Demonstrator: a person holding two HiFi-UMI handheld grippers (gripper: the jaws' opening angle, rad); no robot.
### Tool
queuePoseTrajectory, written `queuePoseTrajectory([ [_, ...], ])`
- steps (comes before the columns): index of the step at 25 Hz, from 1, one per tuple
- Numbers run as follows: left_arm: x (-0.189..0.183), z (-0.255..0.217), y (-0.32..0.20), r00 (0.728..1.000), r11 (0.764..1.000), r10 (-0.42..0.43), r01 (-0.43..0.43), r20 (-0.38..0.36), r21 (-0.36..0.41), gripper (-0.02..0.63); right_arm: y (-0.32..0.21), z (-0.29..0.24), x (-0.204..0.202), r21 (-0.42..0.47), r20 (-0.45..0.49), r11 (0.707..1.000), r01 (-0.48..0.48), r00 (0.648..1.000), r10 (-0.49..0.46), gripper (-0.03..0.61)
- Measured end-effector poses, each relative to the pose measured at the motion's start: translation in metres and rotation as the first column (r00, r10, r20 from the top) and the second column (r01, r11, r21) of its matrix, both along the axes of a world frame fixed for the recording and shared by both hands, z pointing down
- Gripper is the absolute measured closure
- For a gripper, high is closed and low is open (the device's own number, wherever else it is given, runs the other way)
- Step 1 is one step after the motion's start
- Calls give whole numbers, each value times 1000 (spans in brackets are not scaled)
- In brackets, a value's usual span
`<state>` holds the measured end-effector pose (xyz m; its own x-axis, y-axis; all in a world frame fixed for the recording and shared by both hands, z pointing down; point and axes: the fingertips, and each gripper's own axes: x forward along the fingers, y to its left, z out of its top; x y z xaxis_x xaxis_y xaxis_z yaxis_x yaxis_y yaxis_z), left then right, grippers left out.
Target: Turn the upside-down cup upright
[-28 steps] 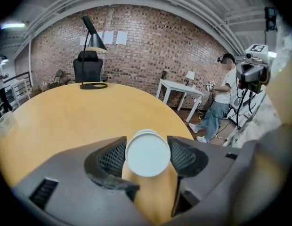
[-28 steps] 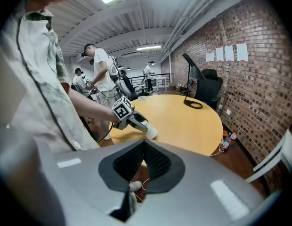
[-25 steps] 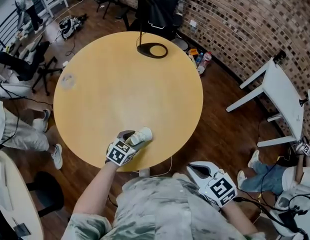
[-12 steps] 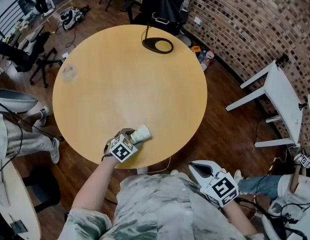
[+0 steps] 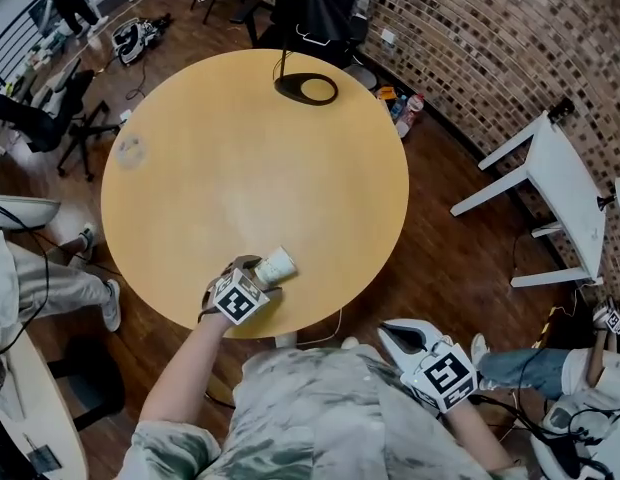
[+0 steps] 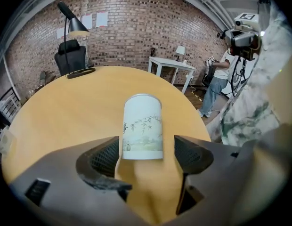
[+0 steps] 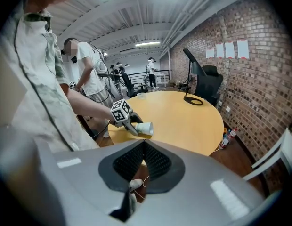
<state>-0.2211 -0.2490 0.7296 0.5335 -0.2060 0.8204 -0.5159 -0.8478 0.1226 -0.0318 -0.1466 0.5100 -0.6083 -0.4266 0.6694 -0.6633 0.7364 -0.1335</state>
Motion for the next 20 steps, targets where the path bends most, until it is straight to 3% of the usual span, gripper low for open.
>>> queuePoseTrajectory([
  [4, 9, -16, -10, 1000, 999, 1, -1, 19, 33, 207, 2, 1, 7, -2, 11, 1000, -4, 1000, 4, 577],
  [7, 23, -22, -29, 995, 999, 26, -30, 97, 37, 207, 4, 4, 11, -7, 18, 1000, -2, 1000, 2, 577],
  [11, 27, -2, -43, 970, 999, 15, -2, 244, -50, 238, 2, 2, 17, -3, 29, 1000, -6, 1000, 6, 577],
  [14, 25, 6, -44, 953, 997, 9, 15, 301, -76, 272, 2, 1, 26, 0, 28, 1000, -22, 999, 22, 577],
  [17, 31, 3, -46, 962, 998, -21, 34, 273, -45, 287, 3, 4, 38, -4, 27, 999, -39, 999, 39, 577],
  [20, 41, -11, -53, 986, 996, -85, 83, 146, 23, 293, 3, 6, 42, -8, 27, 999, -39, 999, 40, 577],
])
